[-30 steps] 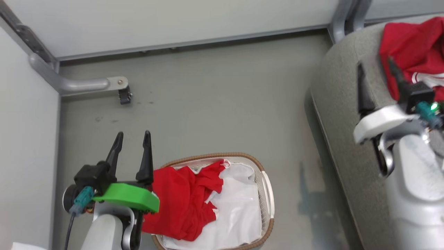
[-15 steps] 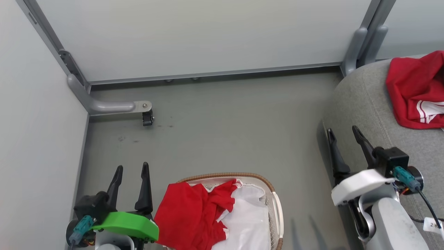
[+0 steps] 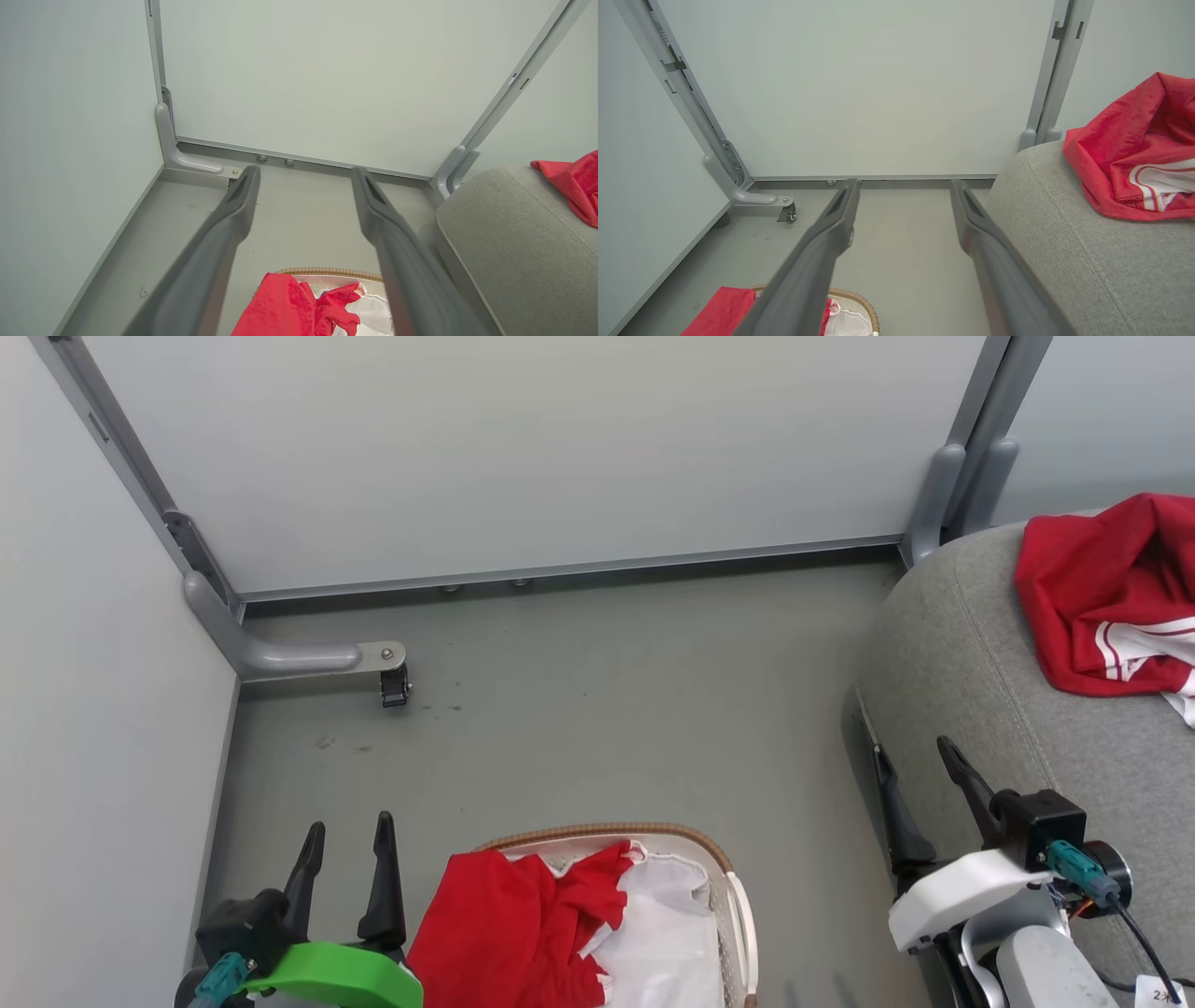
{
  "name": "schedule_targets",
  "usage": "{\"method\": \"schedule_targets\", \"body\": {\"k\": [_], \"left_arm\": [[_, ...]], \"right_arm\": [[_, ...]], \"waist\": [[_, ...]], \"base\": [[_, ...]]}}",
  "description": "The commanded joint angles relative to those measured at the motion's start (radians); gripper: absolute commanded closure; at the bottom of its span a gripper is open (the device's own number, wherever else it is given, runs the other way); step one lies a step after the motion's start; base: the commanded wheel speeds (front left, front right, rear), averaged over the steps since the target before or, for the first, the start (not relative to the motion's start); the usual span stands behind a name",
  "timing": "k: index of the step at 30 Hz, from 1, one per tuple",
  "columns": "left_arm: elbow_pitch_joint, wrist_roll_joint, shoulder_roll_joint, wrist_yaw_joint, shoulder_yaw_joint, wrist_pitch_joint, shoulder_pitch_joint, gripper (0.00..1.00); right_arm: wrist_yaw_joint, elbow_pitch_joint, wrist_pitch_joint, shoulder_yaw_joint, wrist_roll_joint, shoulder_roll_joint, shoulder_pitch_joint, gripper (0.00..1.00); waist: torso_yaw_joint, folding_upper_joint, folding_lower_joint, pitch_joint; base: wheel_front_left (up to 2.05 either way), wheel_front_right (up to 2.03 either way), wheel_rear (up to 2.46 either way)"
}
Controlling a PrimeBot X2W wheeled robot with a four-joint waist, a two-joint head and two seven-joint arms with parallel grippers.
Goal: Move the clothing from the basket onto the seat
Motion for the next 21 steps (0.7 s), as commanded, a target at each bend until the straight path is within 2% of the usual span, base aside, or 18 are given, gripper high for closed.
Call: {"method": "schedule_targets", "body": {"k": [1, 21], "left_arm": [[-0.001, -0.006, 0.001, 0.005, 0.000, 0.001, 0.016, 0.00], [-0.001, 0.003, 0.001, 0.003, -0.009, 0.001, 0.011, 0.00]], "right_arm": [[-0.001, -0.003, -0.002, 0.001, 0.001, -0.004, 0.019, 0.00], [-0.001, 0.006, -0.002, 0.006, 0.005, -0.004, 0.015, 0.00]], "waist": [[-0.001, 0.0000, 0.0001, -0.006], [-0.002, 0.0000, 0.0001, -0.006]], "base": [[0.00, 0.00, 0.00], [0.00, 0.00, 0.00]]}}
